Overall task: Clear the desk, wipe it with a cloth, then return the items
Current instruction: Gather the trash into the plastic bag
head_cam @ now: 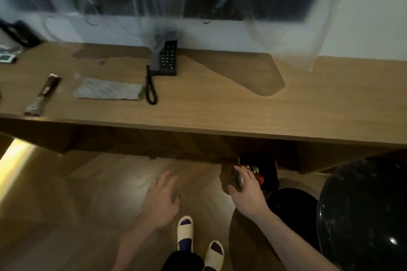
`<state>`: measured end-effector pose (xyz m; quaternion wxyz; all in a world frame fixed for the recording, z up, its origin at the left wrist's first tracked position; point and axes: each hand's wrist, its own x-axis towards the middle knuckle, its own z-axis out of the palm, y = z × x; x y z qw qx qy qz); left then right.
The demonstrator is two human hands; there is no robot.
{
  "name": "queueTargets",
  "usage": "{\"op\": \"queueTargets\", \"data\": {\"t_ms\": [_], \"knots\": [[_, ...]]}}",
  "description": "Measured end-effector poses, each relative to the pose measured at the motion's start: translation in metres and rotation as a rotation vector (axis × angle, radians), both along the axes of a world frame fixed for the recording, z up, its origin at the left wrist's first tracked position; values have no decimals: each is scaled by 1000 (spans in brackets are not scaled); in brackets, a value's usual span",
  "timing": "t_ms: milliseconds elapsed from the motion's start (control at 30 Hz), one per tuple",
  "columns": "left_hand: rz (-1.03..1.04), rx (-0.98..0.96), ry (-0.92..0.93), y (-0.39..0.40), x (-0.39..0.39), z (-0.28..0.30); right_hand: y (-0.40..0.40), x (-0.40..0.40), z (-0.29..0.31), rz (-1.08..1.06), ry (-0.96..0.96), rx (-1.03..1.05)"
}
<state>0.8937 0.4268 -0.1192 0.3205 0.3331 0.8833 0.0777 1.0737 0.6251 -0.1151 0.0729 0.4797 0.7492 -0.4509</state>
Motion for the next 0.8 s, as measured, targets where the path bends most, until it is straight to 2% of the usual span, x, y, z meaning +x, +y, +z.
{"op": "queueTargets", "data": {"t_ms": [167,367,600,800], "knots": [[192,93,38,-88,-28,56,-54,-52,65,210,47,37],[371,153,109,-192,-68,100,-129,-134,98,404,86,62],[402,85,195,-309,-148,127,-231,-231,113,579,76,153],[376,31,264,-375,-213,139,-298,-298,126,612,78,180]]}}
